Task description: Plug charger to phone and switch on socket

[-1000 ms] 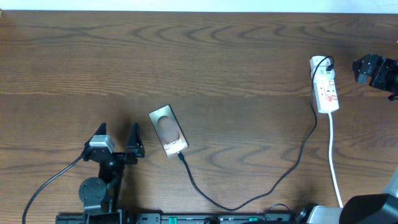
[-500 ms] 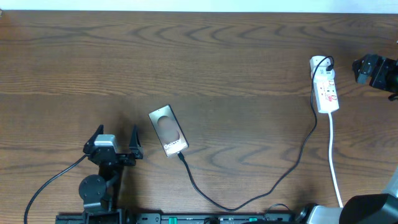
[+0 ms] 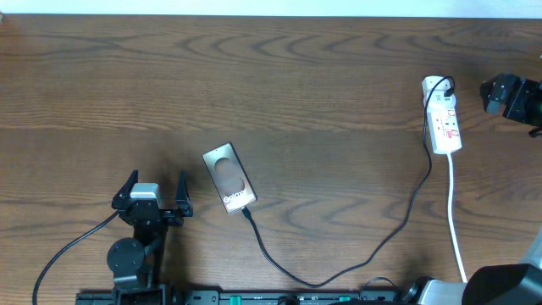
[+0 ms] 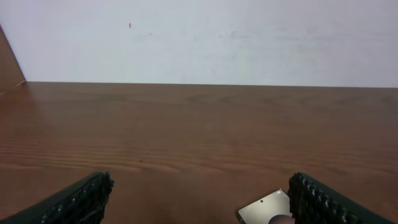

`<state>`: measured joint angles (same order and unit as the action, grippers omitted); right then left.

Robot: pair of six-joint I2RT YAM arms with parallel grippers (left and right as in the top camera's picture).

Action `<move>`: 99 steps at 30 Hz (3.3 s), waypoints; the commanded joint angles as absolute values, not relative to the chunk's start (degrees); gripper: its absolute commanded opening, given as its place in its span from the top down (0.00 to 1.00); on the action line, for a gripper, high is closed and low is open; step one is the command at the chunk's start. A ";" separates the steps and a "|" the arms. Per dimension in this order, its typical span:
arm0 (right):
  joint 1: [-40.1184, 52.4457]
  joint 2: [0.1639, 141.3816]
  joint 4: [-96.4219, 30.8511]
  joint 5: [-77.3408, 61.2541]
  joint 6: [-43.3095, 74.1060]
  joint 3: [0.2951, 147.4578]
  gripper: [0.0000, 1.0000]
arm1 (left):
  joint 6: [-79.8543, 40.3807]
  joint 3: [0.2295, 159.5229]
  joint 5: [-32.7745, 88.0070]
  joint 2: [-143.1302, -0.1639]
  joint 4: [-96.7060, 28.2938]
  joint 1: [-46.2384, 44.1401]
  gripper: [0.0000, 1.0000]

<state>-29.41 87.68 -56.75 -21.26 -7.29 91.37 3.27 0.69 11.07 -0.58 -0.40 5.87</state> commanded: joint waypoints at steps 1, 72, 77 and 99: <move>-29.32 87.33 -56.82 -21.98 -6.68 91.81 0.01 | 4.03 0.23 10.66 -0.08 -3.42 6.09 0.08; -21.96 73.80 -41.95 -22.00 -7.35 79.81 0.01 | 1.45 0.23 11.29 -0.23 -3.20 0.19 0.08; -15.03 63.68 -26.81 -21.96 -7.42 64.71 0.01 | 1.45 0.23 11.31 -0.23 -3.18 0.19 0.08; -4.27 22.24 28.88 -22.17 -4.93 2.11 0.01 | 1.45 0.23 11.31 -0.23 -3.18 0.19 0.08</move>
<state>-4.60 26.83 26.85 -22.26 -8.27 7.18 1.52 0.84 10.55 -0.58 -0.62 0.30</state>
